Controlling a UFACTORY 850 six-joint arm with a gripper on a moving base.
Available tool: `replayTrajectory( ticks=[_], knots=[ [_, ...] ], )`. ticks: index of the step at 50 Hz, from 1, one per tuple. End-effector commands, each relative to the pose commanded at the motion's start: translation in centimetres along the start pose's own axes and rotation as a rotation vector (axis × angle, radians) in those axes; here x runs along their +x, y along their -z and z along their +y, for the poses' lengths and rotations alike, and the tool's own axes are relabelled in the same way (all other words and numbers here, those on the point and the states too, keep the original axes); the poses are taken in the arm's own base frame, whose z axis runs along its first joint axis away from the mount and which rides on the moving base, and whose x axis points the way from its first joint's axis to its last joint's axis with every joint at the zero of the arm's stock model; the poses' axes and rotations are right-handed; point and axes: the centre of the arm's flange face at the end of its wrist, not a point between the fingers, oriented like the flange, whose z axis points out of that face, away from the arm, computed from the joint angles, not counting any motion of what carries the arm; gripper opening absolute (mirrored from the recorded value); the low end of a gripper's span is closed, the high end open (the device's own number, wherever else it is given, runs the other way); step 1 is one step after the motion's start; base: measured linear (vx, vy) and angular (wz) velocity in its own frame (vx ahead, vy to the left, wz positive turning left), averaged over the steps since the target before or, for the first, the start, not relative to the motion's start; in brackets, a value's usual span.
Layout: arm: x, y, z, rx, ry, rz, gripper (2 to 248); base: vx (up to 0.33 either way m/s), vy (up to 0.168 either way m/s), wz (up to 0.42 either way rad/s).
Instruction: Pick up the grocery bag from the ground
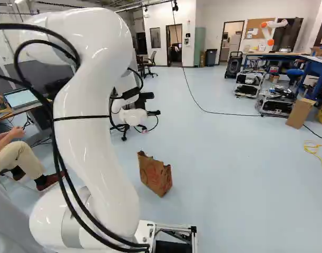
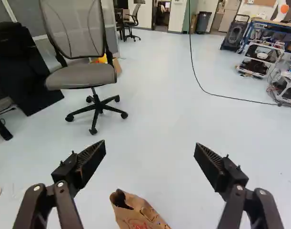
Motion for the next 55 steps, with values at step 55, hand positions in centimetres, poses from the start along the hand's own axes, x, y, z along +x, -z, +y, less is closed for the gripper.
replayTrajectory(
  ticks=[55],
  knots=[
    [-12.6,-12.1,-0.3,-0.002,-0.005,-0.395,247,0.0,0.0,0.0]
  ],
)
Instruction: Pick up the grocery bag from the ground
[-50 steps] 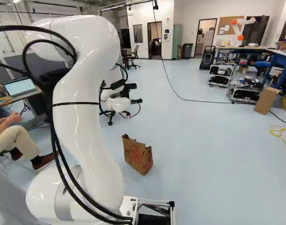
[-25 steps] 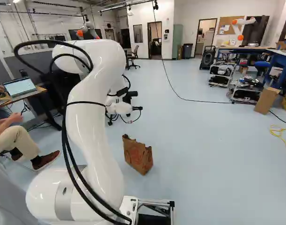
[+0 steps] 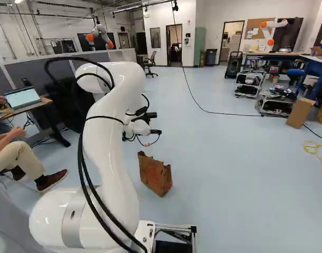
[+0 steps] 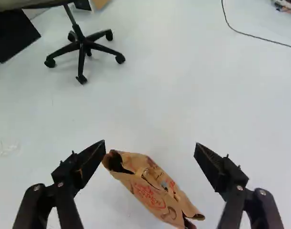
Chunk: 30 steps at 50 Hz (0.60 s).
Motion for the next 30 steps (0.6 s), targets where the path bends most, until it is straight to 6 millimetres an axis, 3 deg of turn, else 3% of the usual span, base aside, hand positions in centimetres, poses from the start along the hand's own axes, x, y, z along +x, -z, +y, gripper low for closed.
replayTrajectory(
  ticks=[15,30],
  knots=[
    [-2.1,-4.8,0.4,-0.014,-0.024,-0.105,247,0.0,0.0,0.0],
    [-5.3,-8.1,0.6,-0.026,-0.026,-0.231,247,0.0,0.0,0.0]
  ],
)
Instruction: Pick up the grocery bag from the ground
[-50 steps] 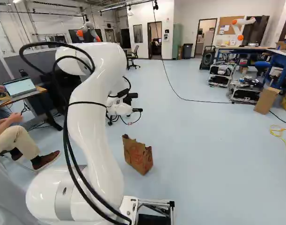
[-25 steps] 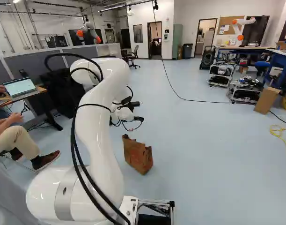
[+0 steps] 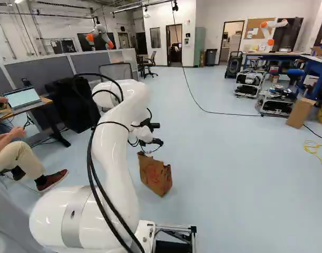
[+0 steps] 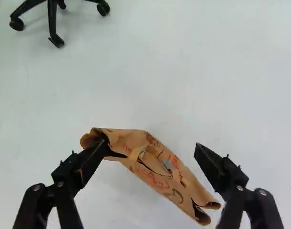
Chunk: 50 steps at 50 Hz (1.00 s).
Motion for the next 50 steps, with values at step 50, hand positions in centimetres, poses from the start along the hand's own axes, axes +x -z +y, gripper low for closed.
replayTrajectory(
  ticks=[50],
  knots=[
    [-7.6,-9.7,0.0,0.088,0.612,-0.286,247,0.0,0.0,0.0]
  ],
)
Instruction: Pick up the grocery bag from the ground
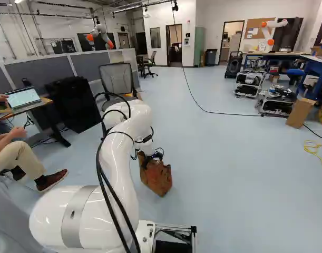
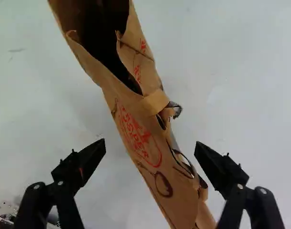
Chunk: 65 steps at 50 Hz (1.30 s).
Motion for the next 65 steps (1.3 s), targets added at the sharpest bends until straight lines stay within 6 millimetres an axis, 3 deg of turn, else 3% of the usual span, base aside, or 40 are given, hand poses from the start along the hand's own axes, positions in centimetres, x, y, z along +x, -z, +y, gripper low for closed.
replayTrajectory(
  ticks=[19,38,51,52,56,57,61,62,65],
  knots=[
    [0.4,-0.3,0.4,-0.007,0.0,0.01,247,0.0,0.0,0.0],
    [1.3,-5.3,1.2,-0.033,-0.005,0.047,247,0.0,0.0,0.0],
    [1.5,-6.1,1.5,-0.04,-0.007,0.057,239,0.0,0.0,0.0],
    [1.5,-6.1,1.5,-0.04,-0.007,0.057,201,0.0,0.0,0.0],
    [1.5,-6.1,1.5,-0.04,-0.007,0.058,201,0.0,0.0,0.0],
    [1.5,-6.1,1.5,-0.04,-0.007,0.058,162,0.0,0.0,0.0],
    [1.5,-6.1,1.5,-0.04,-0.007,0.058,162,0.0,0.0,0.0],
    [1.5,-6.1,1.5,-0.04,-0.007,0.058,124,0.0,0.0,0.0],
    [1.5,-6.1,1.5,-0.04,-0.007,0.058,124,0.0,0.0,0.0]
  ],
)
